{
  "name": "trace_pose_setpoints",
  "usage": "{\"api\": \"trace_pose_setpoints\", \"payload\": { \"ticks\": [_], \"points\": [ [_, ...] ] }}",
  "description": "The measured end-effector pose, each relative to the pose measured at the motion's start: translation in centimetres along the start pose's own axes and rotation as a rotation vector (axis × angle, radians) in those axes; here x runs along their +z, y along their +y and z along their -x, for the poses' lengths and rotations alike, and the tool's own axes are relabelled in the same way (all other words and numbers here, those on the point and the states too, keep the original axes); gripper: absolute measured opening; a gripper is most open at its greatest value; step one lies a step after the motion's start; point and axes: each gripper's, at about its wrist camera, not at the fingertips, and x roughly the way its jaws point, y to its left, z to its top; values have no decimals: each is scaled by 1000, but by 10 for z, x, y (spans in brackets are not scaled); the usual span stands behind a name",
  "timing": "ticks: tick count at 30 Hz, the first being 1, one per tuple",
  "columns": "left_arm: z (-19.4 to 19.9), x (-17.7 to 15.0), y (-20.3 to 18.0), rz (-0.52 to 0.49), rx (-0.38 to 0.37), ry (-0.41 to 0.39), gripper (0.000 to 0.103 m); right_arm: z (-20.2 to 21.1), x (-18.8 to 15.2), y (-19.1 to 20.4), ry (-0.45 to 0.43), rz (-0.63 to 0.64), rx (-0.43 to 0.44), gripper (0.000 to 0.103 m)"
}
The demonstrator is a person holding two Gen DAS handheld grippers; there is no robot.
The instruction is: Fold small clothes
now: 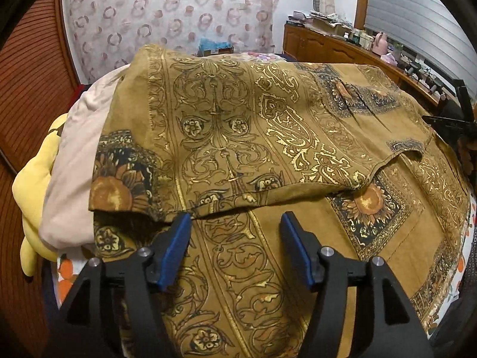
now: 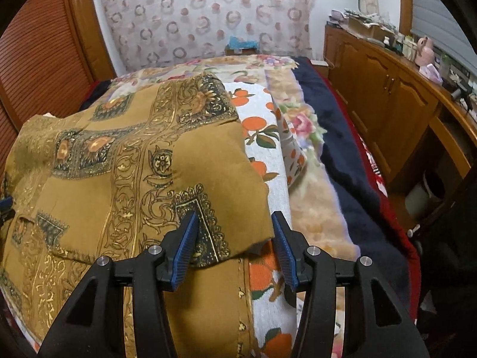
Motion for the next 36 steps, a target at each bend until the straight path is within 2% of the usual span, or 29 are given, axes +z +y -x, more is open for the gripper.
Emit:
{"api": "trace_pose_setpoints", "payload": {
  "ticks": [8,20,23,26,28,32,36],
  "points": [
    [0,0,0,1,1,0,63,-3,-3,8,-17,27,-38,51],
    [3,-3,2,32,26,0,63,-3,-4,8,-17,28,-38,51],
    [14,-5,9,69,43,-41,63,-3,-4,7,-18,29,-40,51],
    [31,-7,26,136,46,-102,57,-3,-3,7,-18,28,-38,51],
    [38,-6,40,173,77,-127,53,-3,-3,8,-18,28,-39,51],
    [40,-3,56,183,111,-138,42,-3,-4,8,-18,28,-39,51],
    [43,3,61,176,186,-179,41,-3,-4,8,-18,29,-40,51]
  ]
}}
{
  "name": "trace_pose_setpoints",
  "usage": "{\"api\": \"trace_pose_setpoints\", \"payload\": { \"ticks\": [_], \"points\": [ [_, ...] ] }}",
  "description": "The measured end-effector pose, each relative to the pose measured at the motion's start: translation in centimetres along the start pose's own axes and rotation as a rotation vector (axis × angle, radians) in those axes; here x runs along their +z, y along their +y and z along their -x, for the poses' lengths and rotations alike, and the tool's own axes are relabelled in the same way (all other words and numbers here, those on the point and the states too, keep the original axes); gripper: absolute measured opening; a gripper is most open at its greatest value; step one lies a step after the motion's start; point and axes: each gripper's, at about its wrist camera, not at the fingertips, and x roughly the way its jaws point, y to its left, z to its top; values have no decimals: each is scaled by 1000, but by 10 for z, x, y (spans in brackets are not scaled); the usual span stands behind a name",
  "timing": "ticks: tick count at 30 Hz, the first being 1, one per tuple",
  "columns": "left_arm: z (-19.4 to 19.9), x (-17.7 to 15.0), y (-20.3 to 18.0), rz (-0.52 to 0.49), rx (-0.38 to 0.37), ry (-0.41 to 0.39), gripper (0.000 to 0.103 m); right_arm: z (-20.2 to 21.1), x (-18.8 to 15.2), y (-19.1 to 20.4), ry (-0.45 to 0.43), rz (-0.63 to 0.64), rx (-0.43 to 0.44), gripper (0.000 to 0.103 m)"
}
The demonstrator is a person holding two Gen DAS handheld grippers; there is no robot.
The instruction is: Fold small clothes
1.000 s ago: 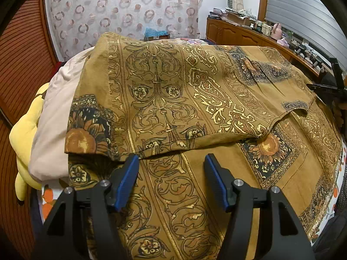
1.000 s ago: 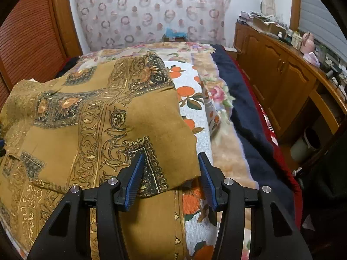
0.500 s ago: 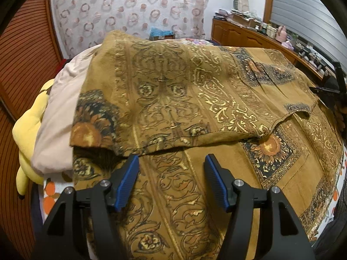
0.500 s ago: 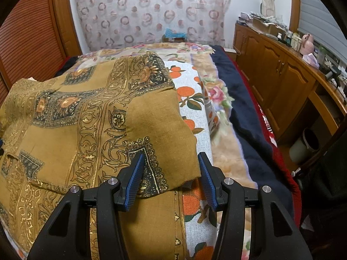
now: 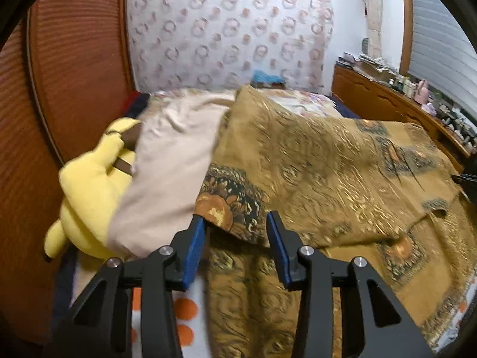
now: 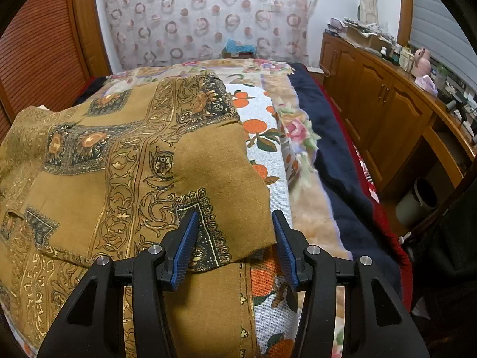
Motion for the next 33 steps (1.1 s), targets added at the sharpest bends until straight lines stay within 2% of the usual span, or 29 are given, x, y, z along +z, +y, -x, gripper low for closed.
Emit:
{"api": "trace_pose_setpoints", "payload": {
  "ticks": [6,9,14,17,22,24,28,30,32,33],
  "points": [
    [6,4,-4,2,0,-32,41,0,0,0,0,0,0,51],
    [13,4,-9,-16,-37,-19,41,0,0,0,0,0,0,51],
    [42,1,-17,-29,-78,-54,42,0,0,1,0,1,-1,51],
    [50,6,-21,-40,-53,-79,42,0,0,1,0,0,0,51],
    [25,18,-12,-57,21,-52,42,0,0,1,-1,2,-1,50],
    [6,20,-6,-59,39,-12,41,0,0,1,-1,6,0,49],
    [-22,17,3,-37,-4,63,41,1,-1,-2,-1,5,2,48],
    [-27,15,3,-37,3,73,31,2,0,-3,-2,6,2,48],
    [-23,14,-2,-59,2,55,7,2,0,-3,-1,7,4,46],
    [-21,14,-5,-74,4,48,7,2,0,-3,-1,7,6,45]
  ]
}}
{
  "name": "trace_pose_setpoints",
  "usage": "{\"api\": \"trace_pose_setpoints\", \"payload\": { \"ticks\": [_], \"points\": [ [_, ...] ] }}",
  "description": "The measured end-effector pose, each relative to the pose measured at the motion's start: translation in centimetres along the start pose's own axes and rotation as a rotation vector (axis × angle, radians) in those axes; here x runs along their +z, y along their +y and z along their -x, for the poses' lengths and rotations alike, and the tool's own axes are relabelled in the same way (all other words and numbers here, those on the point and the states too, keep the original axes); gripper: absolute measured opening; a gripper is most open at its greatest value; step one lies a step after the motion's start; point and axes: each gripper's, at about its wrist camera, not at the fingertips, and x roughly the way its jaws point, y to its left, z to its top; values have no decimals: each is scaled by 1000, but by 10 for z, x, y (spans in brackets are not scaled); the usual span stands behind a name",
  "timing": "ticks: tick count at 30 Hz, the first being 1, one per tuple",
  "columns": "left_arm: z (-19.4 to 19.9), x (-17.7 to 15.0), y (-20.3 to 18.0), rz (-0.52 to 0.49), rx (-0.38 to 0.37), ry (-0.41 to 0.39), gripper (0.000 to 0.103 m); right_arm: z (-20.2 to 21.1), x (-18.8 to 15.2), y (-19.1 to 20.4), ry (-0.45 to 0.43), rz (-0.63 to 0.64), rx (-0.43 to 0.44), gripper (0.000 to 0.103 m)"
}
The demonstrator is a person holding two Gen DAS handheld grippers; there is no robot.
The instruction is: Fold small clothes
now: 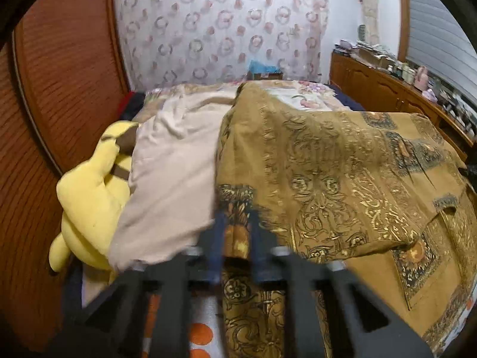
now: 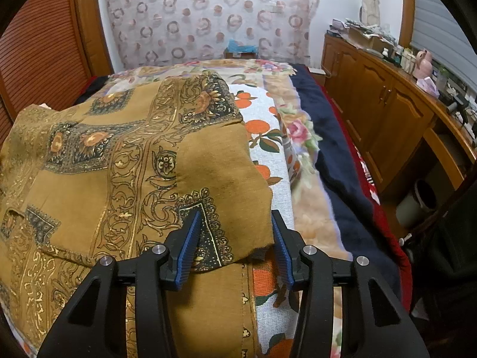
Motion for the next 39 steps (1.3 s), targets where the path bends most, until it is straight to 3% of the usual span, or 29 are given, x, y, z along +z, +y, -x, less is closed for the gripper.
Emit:
{"api": "trace_pose_setpoints", "payload": {
  "ticks": [5,7,11,17,24,31,39],
  "points": [
    [15,4,-15,-43,-9,-32,2,5,5,-2,-7,5,-4,35],
    [21,8,-16,-36,-26,-50,1,10,9,-5,-30,-7,15,15],
    [38,17,-23,-43,-19,-102,2,18,15,-2,-60,20,37,3],
    [53,23,-25,-36,-61,-126,1,46,21,10,-153,40,71,1],
    [103,17,-20,20,-145,-193,1,97,22,26,-245,59,120,0],
    [122,-20,-5,85,-176,-167,1,145,9,28,-292,66,158,0],
    [124,-77,20,211,-179,-115,1,181,-28,21,-235,28,191,0]
  ]
}}
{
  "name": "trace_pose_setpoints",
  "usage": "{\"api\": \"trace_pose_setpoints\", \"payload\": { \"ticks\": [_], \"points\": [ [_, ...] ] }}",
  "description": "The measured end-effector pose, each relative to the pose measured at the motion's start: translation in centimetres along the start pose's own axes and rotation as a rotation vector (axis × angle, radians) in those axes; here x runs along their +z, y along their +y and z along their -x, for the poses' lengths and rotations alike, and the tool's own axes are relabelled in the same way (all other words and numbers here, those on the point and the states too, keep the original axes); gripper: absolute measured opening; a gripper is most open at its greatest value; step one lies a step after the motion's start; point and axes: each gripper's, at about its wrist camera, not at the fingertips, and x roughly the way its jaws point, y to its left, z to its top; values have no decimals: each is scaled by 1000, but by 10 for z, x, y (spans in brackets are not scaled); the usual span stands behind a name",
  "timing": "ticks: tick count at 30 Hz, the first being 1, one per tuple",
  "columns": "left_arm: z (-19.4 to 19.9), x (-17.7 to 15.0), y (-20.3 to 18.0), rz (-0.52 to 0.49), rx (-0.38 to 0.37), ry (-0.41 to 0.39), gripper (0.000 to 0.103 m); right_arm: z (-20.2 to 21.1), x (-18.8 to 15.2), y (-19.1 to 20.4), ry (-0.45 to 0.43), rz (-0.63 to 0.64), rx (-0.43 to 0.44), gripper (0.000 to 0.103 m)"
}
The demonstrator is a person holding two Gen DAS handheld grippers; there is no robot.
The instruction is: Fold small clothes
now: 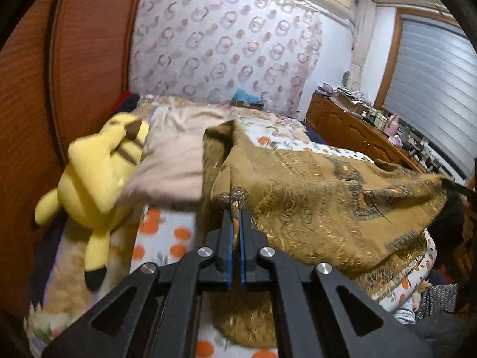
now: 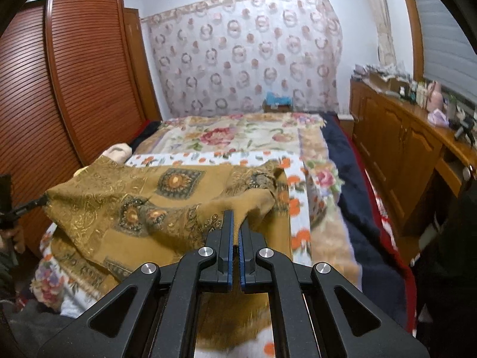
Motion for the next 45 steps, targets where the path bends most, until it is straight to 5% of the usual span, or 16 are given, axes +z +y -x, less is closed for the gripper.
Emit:
{"api": "trace_pose_setpoints", "payload": {
  "ticks": [8,13,27,30,33,38,45],
  "points": [
    [-21,-33,12,33,30,83,1,-33,-68,-23,220,-34,-105,0],
    [-10,-34,13,56,12,60,1,-38,-83,-25,244,-35,-109,0],
    [1,-25,4,9,58,70,1,-26,-69,-12,198,42,-132,4],
    [4,-20,5,-1,76,65,11,-20,-58,-11,165,57,-147,15],
    [2,-14,6,-18,125,50,38,-16,-45,-10,129,68,-156,35],
    [-18,-7,7,-21,121,78,41,-27,-15,-9,71,110,-153,39],
    [-64,-13,5,-49,126,170,41,-100,34,-22,94,102,-128,39]
  ]
}}
